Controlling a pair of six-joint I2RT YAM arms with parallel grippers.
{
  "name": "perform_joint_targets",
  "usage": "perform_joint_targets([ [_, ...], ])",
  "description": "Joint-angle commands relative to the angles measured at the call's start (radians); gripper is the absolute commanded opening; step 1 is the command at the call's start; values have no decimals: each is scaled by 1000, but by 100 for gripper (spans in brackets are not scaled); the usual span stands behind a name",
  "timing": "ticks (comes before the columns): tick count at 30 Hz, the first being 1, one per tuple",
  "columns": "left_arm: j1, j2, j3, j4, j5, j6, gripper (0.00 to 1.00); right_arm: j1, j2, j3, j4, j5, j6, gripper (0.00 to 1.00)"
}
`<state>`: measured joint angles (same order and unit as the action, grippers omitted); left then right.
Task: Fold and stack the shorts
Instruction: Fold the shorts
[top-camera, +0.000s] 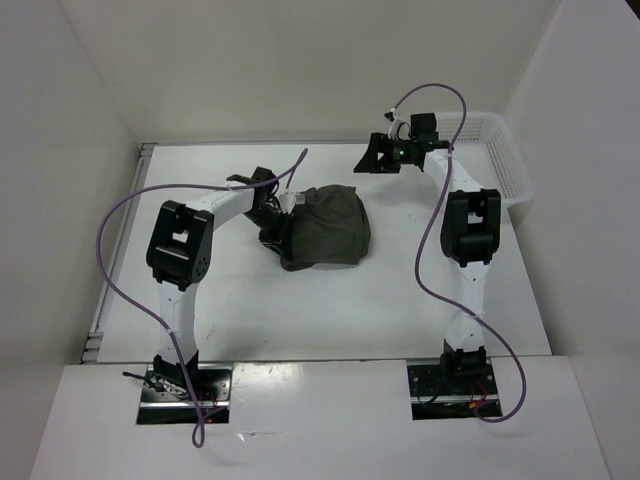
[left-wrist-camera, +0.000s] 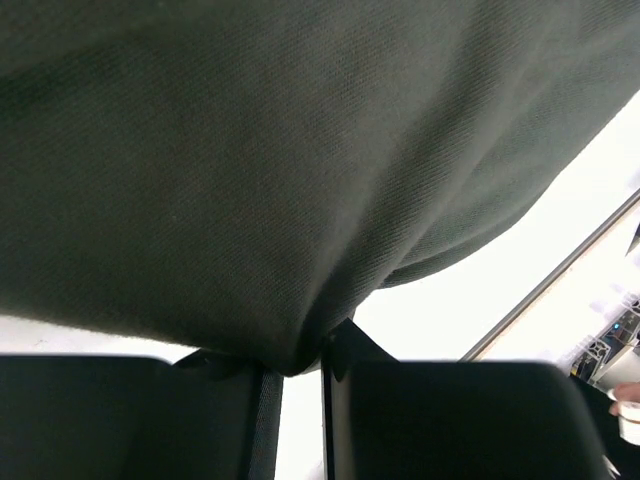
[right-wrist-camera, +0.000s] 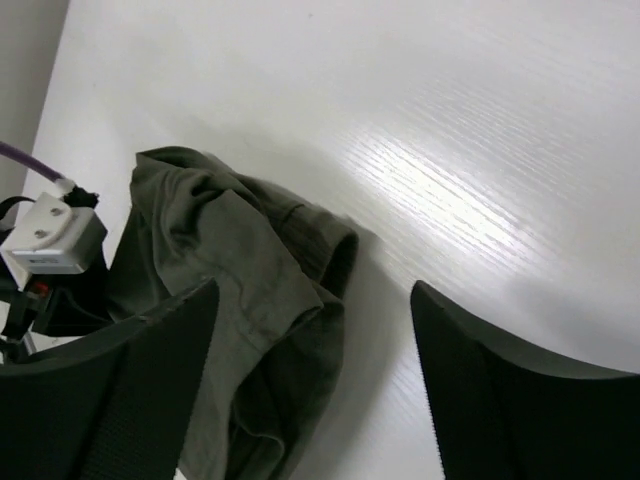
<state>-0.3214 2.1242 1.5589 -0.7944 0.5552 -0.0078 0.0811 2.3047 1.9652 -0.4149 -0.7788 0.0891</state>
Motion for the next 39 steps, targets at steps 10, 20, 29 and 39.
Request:
perform_joint_targets([
  [10, -7, -24, -14, -29, -51, 8, 30, 118, 64, -60, 18, 72, 37, 83],
  [20, -7, -53, -33, -39, -78, 8, 14, 140, 75, -31, 47, 229, 107, 5],
  [29, -31, -110, -92, -78, -211, 8, 1, 131, 75, 118, 73, 576, 375, 0],
  [39, -113, -116, -122, -106, -212, 8, 41, 131, 62, 26, 74, 489, 339, 78],
])
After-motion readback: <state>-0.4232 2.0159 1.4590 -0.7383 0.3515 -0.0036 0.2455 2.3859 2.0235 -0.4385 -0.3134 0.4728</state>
